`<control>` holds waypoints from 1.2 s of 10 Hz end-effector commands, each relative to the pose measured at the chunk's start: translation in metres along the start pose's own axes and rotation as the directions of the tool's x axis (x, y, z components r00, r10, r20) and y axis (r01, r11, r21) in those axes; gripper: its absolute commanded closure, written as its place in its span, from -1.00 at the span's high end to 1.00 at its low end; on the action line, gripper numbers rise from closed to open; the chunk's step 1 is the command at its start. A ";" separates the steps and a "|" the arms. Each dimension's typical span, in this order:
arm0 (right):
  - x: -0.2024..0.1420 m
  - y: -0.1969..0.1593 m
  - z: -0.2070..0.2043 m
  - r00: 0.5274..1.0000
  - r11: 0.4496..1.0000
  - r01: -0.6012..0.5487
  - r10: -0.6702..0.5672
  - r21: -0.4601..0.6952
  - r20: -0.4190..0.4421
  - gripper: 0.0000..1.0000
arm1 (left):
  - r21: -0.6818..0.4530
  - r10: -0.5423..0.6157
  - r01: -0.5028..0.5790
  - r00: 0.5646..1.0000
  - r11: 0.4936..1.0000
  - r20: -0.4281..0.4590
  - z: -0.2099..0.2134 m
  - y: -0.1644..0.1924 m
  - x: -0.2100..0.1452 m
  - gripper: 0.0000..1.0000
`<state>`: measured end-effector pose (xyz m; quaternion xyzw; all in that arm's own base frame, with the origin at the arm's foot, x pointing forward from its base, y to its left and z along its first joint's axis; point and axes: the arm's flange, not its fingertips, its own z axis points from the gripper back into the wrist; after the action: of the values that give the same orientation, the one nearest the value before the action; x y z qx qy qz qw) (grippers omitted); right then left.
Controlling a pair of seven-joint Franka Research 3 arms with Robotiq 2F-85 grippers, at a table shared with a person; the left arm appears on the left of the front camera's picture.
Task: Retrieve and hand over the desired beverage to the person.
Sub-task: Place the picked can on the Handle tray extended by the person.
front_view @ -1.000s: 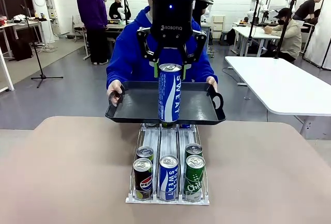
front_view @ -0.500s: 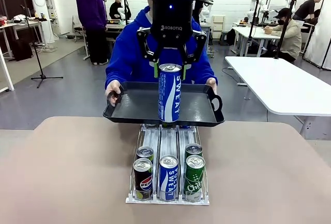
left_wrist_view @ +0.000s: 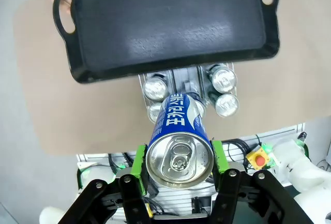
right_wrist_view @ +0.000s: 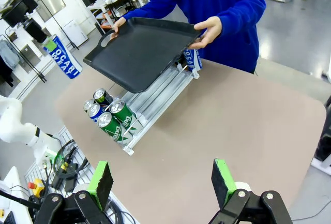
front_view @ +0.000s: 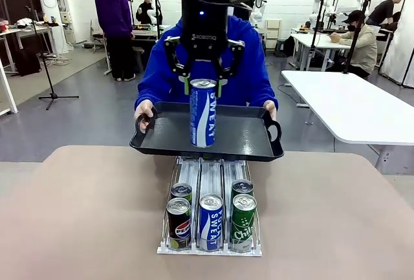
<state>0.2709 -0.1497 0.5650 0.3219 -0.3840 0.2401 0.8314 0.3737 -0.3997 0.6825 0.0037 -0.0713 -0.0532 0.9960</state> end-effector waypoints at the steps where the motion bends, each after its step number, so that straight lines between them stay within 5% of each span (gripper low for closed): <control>1: 0.004 -0.002 0.001 1.000 1.000 -0.015 0.014 0.025 0.025 1.00 | -0.014 0.010 -0.010 0.999 1.000 0.053 -0.001 0.028 0.030 0.16; 5: 0.004 -0.002 0.001 1.000 1.000 -0.015 0.014 0.025 0.025 1.00 | -0.023 0.123 -0.123 0.991 0.992 0.042 -0.020 0.092 0.101 0.16; 7: 0.004 -0.002 0.001 1.000 1.000 -0.015 0.014 0.025 0.025 1.00 | -0.044 0.097 -0.096 0.995 0.994 0.026 -0.027 0.111 0.125 0.16; 10: 0.004 -0.002 0.001 1.000 1.000 -0.015 0.014 0.025 0.025 1.00 | -0.104 0.015 -0.014 1.000 0.995 0.011 -0.032 0.119 0.140 0.16; 12: 0.004 -0.002 0.001 1.000 1.000 -0.015 0.014 0.025 0.025 1.00 | -0.036 0.087 -0.086 0.996 0.996 0.012 -0.043 0.120 0.132 0.16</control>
<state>0.2708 -0.1502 0.5648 0.3215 -0.3834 0.2400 0.8319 0.5262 -0.2962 0.6566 -0.0253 -0.0724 -0.0263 0.9967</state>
